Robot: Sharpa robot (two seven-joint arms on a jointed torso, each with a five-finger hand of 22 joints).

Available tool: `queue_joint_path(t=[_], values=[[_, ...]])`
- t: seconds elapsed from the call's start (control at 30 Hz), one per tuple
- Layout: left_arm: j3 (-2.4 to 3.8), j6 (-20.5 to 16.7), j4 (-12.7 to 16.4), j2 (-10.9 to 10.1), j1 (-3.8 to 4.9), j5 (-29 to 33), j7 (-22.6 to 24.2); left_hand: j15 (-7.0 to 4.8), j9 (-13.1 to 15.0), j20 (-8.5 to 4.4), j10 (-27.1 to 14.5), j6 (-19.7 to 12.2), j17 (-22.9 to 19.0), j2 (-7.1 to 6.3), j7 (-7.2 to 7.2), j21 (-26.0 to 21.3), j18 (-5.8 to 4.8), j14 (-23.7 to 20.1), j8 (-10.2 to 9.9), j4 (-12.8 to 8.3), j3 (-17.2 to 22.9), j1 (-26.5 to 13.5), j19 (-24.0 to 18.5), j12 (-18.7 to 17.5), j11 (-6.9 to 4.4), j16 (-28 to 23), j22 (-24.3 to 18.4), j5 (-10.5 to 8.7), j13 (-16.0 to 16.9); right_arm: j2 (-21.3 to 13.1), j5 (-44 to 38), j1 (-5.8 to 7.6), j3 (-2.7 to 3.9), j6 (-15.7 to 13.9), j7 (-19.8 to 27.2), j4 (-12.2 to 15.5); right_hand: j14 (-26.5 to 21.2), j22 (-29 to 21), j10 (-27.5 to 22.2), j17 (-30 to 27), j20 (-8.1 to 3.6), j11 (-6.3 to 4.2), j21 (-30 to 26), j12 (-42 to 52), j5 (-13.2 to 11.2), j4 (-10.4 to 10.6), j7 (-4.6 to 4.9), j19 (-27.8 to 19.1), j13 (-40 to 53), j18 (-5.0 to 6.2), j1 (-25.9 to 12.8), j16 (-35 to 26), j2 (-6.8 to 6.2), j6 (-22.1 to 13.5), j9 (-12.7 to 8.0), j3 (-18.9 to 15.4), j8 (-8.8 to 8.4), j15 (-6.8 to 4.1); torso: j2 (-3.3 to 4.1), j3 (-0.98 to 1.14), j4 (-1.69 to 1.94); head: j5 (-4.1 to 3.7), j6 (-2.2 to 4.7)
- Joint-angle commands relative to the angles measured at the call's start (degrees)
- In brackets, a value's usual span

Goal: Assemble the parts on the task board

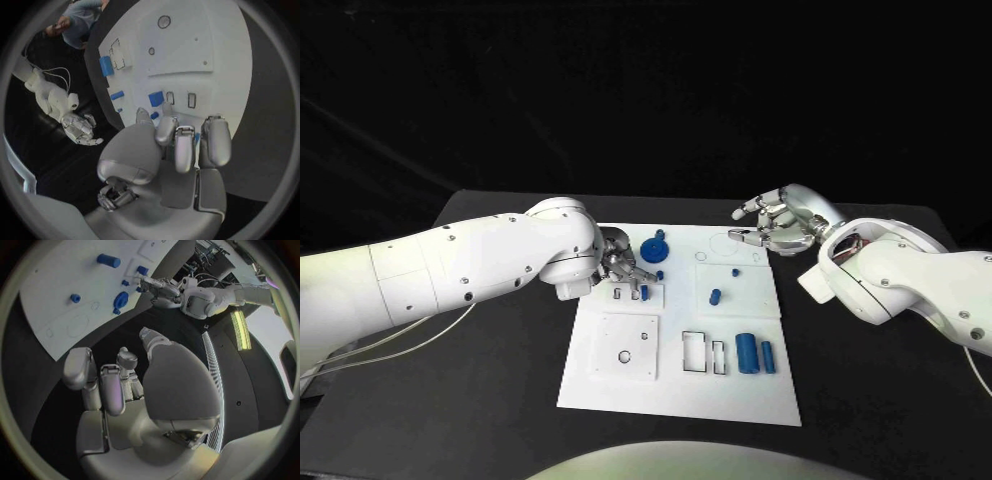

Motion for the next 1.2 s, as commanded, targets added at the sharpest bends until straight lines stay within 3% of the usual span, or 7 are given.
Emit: queue_joint_path(t=[0.03, 0.47, 0.83, 1.2], values=[[-0.02, 1.8, -0.1, 0.3, 0.11, -0.3, -0.2, -0.27, 0.1, -0.06, 0.2, -0.5, 15.1, 0.37, 0.03, 0.3, -0.72, 6.0, -0.1, 0.0, -1.7, 0.4, 0.5, 0.6, -0.03, 0.2, 1.3, 0.45, 2.1, 0.1, -0.4, -0.02, 0.00, 0.9, -0.1, 0.0, 1.7, 3.6, 0.4, 1.8, -0.04, 0.11, 0.2, 0.2, 0.1, 0.1, -0.21, 0.5, 0.0, 0.26, 0.5, 0.1, -0.04, 0.0, 0.1, -0.1, 0.35, -0.08, 0.01, 0.00, -0.01, -0.01, -0.13], [-0.12, 2.8, -0.4, 0.8, 0.11, -0.1, 0.0, -0.22, 0.6, 0.00, 0.2, -0.4, 15.1, 0.53, -0.01, 0.4, -0.72, 6.0, -0.1, 0.0, -1.7, 1.8, 0.4, 1.1, 0.00, 0.2, 1.6, 2.05, 2.6, 0.4, -0.4, -0.07, -0.01, 1.0, -0.2, -0.4, 1.6, 3.5, 0.4, 1.6, -0.06, 0.08, 0.0, 0.3, 0.5, 0.1, -0.24, 0.5, 0.0, 0.29, 0.6, 0.0, 0.07, 0.0, 0.1, 0.1, 0.59, -0.11, -0.02, 0.08, 0.01, 0.01, -0.40], [-0.20, 3.5, -0.7, 1.1, 0.10, 0.0, 0.3, -0.14, 1.3, 0.11, -0.1, -0.3, 15.1, -0.26, -0.01, 0.4, -0.70, 6.0, -0.5, 0.1, -1.8, 2.2, 0.3, 1.3, 0.06, 0.2, 1.9, 7.26, 2.8, 0.6, -0.7, -0.13, -0.03, 1.0, -0.2, -0.7, 1.6, 3.5, 0.4, 1.6, -0.13, 0.04, -0.1, 0.3, 1.9, 0.1, -0.26, 0.6, -0.3, 0.28, 0.8, -0.1, -0.06, -0.4, 0.2, 0.5, 1.30, -0.16, 0.00, 0.03, 0.02, -0.02, -0.85], [-0.22, 3.6, -0.6, 1.0, 0.09, 0.1, 0.4, -0.46, 2.6, -0.14, -0.1, 0.4, 15.1, -0.83, -0.55, 0.3, -0.69, 6.0, -0.4, 0.1, -1.7, 3.8, 0.2, 1.4, -0.37, 0.2, 2.3, 15.81, 3.0, 0.8, -0.8, -0.19, -0.05, 0.8, -0.2, -0.7, 1.6, 3.4, 0.5, 1.5, -0.15, 0.02, -0.4, 0.4, 2.4, 0.1, -0.29, 0.5, -0.3, 0.31, 0.9, -0.1, -0.11, -0.5, 0.2, 0.7, 1.62, -0.18, -0.07, 0.06, -0.01, 0.10, -1.09]])
